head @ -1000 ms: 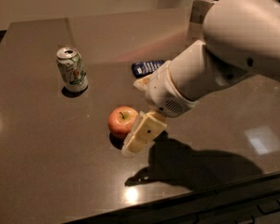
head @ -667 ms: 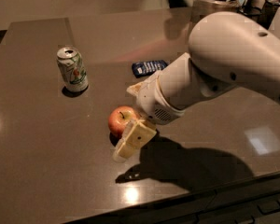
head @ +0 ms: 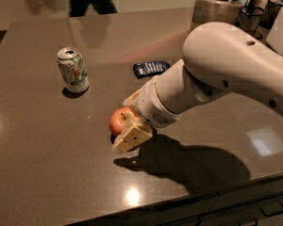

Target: Move apple near rxbar blueberry

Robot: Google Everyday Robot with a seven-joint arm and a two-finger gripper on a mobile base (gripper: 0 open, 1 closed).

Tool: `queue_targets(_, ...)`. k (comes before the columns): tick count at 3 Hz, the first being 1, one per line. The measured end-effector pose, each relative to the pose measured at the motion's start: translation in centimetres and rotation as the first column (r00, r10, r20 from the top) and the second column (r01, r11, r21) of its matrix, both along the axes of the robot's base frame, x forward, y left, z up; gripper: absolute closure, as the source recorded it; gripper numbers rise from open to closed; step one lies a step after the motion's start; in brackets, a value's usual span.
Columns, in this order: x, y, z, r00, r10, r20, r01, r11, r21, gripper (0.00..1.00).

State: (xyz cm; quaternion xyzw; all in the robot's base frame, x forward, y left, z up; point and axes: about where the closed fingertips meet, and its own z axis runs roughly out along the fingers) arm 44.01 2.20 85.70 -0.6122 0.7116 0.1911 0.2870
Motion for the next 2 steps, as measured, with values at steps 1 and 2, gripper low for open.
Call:
queue_targets(1, 0.6, -0.6, 0.1, 0.9999, -0.016, -0.004, 0.016, 1.000, -0.005, 0.47)
queue_targets(2, 2.6, -2.3, 1.1, 0.9967, -0.080, -0.011, 0.080, 0.997, -0.011, 0.72)
